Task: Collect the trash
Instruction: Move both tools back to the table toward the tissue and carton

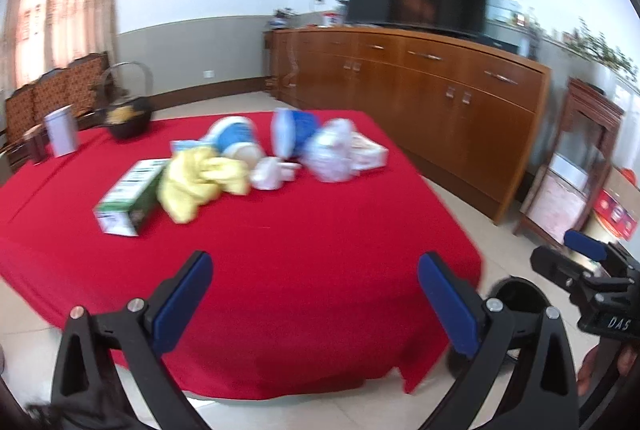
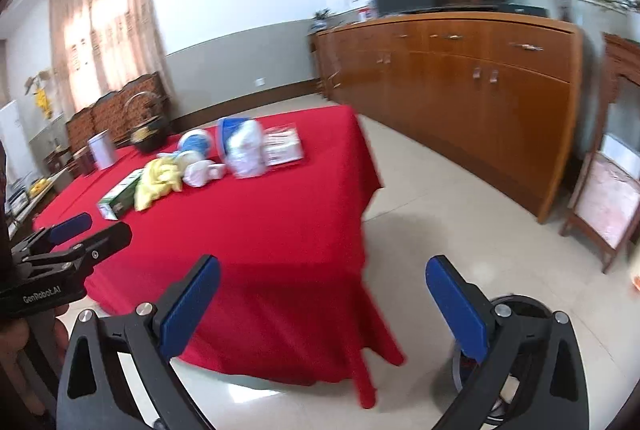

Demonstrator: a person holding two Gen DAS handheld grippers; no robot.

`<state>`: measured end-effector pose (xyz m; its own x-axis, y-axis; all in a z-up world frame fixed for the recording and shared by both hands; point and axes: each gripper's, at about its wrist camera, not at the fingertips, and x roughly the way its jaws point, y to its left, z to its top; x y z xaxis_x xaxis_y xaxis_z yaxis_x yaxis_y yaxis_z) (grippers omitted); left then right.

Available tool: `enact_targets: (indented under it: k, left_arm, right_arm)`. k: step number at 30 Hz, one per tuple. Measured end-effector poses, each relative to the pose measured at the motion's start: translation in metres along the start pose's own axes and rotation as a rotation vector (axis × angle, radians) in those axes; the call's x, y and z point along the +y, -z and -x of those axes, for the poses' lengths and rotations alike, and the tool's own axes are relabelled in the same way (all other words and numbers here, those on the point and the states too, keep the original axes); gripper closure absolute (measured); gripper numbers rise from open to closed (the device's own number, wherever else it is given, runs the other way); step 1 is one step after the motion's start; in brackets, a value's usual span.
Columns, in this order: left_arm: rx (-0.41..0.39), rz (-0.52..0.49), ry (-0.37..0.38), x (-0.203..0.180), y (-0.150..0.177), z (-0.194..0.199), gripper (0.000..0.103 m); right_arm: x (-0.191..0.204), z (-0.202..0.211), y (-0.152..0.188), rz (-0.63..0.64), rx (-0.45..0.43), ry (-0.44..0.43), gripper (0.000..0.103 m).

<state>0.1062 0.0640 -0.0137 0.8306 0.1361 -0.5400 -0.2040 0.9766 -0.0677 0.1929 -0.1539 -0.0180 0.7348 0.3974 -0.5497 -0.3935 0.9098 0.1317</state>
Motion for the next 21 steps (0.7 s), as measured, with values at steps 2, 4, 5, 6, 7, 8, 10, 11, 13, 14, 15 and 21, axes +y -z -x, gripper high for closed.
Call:
enact_targets:
  k: [2, 4, 5, 6, 7, 8, 10, 11, 13, 14, 15, 21]
  left_arm:
    - [-0.005, 0.023, -0.042, 0.024, 0.000, 0.001, 0.000]
    - [-0.007, 0.043, -0.078, 0.043, 0.001, 0.002, 0.000]
    - [-0.008, 0.052, -0.092, 0.052, 0.001, 0.002, 0.000]
    - [-0.010, 0.062, -0.110, 0.062, 0.002, 0.002, 0.000]
    - [-0.012, 0.070, -0.124, 0.070, 0.002, 0.003, 0.000]
    - [-0.014, 0.078, -0.139, 0.080, 0.001, 0.002, 0.000]
    - [-0.013, 0.093, -0.165, 0.098, 0.000, -0.002, 0.000]
    - [-0.013, 0.101, -0.180, 0.109, -0.001, -0.005, 0.000]
    - [-0.011, 0.108, -0.198, 0.121, -0.003, -0.009, 0.000]
    - [-0.010, 0.111, -0.208, 0.128, -0.004, -0.012, 0.000]
    - [-0.007, 0.112, -0.219, 0.136, -0.006, -0.017, 0.000]
    - [0.014, 0.120, -0.266, 0.170, -0.016, -0.049, 0.001]
  right_arm:
    - [0.017, -0.011, -0.007, 0.014, 0.026, -0.001, 0.000]
    - [0.038, -0.022, -0.014, 0.050, 0.036, -0.012, 0.000]
    - [0.050, -0.028, -0.018, 0.075, 0.035, -0.015, 0.000]
    - [0.060, -0.032, -0.019, 0.095, 0.034, -0.017, 0.000]
    - [0.069, -0.036, -0.022, 0.111, 0.033, -0.017, 0.000]
    - [0.077, -0.039, -0.024, 0.125, 0.034, -0.020, 0.000]
    - [0.095, -0.049, -0.030, 0.150, 0.049, -0.036, 0.000]
    - [0.104, -0.056, -0.034, 0.158, 0.054, -0.040, 0.000]
    - [0.118, -0.070, -0.040, 0.168, 0.070, -0.053, 0.000]
    - [0.126, -0.078, -0.044, 0.172, 0.076, -0.062, 0.000]
    - [0.130, -0.083, -0.046, 0.178, 0.080, -0.063, 0.000]
    - [0.155, -0.134, -0.060, 0.194, 0.141, -0.095, 0.000]
